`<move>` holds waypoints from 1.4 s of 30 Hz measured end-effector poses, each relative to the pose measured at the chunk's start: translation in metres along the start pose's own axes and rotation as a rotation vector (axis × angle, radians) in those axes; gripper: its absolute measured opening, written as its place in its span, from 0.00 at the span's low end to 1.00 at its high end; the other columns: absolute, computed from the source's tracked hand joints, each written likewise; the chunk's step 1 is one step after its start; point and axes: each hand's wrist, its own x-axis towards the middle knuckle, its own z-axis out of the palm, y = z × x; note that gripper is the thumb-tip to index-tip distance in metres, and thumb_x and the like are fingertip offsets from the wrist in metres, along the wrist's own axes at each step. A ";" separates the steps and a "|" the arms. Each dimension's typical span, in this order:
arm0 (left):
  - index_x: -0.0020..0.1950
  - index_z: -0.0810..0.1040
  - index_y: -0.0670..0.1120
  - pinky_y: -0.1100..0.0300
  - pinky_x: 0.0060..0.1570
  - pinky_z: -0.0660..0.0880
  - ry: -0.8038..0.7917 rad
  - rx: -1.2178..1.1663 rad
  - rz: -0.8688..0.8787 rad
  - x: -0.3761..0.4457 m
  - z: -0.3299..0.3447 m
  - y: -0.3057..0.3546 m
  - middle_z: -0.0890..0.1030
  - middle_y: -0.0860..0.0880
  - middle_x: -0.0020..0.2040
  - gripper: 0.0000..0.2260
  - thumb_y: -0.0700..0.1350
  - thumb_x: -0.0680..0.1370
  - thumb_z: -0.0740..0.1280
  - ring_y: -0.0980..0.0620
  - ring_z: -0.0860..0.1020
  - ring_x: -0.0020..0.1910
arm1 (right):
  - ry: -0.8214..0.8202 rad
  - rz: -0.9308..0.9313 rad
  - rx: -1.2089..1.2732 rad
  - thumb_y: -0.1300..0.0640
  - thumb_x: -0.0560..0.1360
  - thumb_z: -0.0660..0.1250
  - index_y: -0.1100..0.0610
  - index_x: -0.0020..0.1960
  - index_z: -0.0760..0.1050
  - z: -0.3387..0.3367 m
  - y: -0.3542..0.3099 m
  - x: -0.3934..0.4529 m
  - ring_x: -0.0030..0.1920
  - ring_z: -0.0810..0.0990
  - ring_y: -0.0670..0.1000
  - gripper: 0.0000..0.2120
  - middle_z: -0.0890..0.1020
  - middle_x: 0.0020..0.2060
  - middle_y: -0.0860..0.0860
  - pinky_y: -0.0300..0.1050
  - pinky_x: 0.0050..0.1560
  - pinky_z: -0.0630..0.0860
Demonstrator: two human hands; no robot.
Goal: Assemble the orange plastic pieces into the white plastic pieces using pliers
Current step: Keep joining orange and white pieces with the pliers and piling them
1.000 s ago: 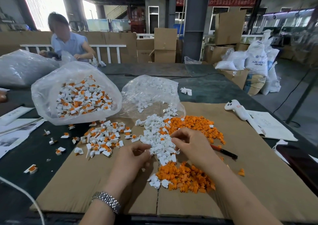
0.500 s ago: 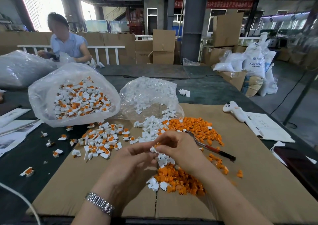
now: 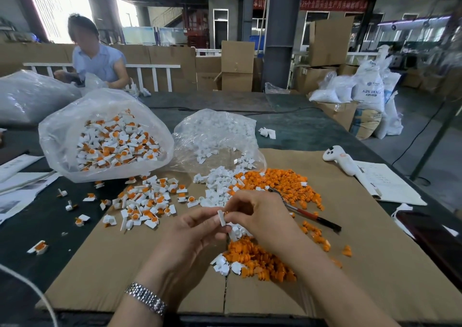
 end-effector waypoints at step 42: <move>0.49 0.84 0.36 0.56 0.41 0.85 -0.071 -0.145 0.019 -0.001 -0.012 0.001 0.84 0.31 0.48 0.07 0.30 0.73 0.70 0.41 0.87 0.43 | -0.049 -0.167 0.021 0.59 0.76 0.72 0.50 0.54 0.80 -0.003 -0.010 -0.012 0.47 0.78 0.43 0.08 0.79 0.44 0.43 0.37 0.51 0.76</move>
